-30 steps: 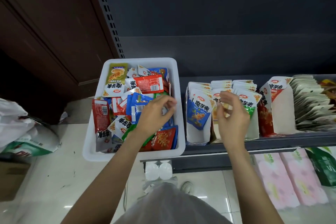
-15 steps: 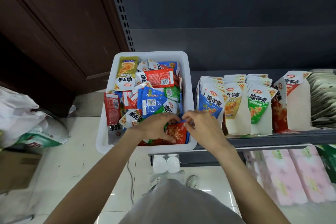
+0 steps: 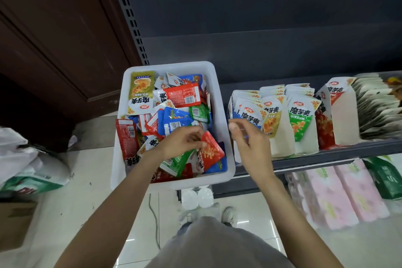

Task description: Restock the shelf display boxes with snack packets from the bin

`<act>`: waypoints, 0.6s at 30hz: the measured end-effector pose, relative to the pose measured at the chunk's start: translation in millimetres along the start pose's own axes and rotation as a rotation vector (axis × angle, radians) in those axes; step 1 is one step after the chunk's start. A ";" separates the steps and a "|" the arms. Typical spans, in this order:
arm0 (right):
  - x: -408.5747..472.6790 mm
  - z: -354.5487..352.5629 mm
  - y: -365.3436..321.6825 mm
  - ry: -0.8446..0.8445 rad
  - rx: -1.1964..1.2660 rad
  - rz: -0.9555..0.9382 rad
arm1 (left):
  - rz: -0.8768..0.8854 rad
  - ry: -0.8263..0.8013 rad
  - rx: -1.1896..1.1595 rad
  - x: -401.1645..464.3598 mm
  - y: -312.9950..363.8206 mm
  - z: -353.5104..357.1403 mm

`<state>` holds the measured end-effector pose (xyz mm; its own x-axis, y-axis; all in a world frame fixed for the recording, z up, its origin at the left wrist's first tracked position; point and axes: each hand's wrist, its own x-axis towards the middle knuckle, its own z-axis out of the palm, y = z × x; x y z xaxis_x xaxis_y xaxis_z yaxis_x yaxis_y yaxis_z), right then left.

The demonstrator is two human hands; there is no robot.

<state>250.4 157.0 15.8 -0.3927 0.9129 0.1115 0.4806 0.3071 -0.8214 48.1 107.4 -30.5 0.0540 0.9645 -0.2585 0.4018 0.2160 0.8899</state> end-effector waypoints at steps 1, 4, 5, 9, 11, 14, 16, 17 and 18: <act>-1.0 -1.2 -2.0 0.006 0.066 0.026 | 0.003 0.042 -0.074 -1.0 5.4 -2.4; -5.8 -2.3 -5.4 0.007 0.296 0.091 | 0.011 0.345 -0.348 -5.1 29.8 -11.5; -6.9 -2.0 -6.0 -0.003 0.333 0.116 | 0.023 0.454 -0.448 -6.2 38.4 -14.3; -4.6 -3.5 -9.0 0.053 0.381 0.271 | 0.058 0.530 -0.634 -8.4 77.2 -9.5; -3.0 -13.9 -9.6 0.158 0.552 0.374 | 0.069 0.471 -0.658 -7.2 93.4 1.5; -9.3 -42.3 -0.8 0.253 0.792 0.521 | 0.073 0.389 -0.719 -0.5 116.5 21.2; -19.1 -60.7 10.3 0.228 0.861 0.549 | 0.077 0.338 -0.714 6.8 129.1 38.6; -24.9 -68.6 16.6 0.218 0.890 0.552 | 0.085 0.314 -0.697 11.4 134.4 48.6; -29.9 -76.0 22.5 0.220 0.914 0.561 | 0.097 0.291 -0.669 15.6 139.7 59.3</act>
<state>332.6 157.1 36.5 -0.1077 0.9164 -0.3854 -0.2515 -0.4002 -0.8813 159.3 143.6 67.4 -0.2213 0.9651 -0.1396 -0.2414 0.0845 0.9667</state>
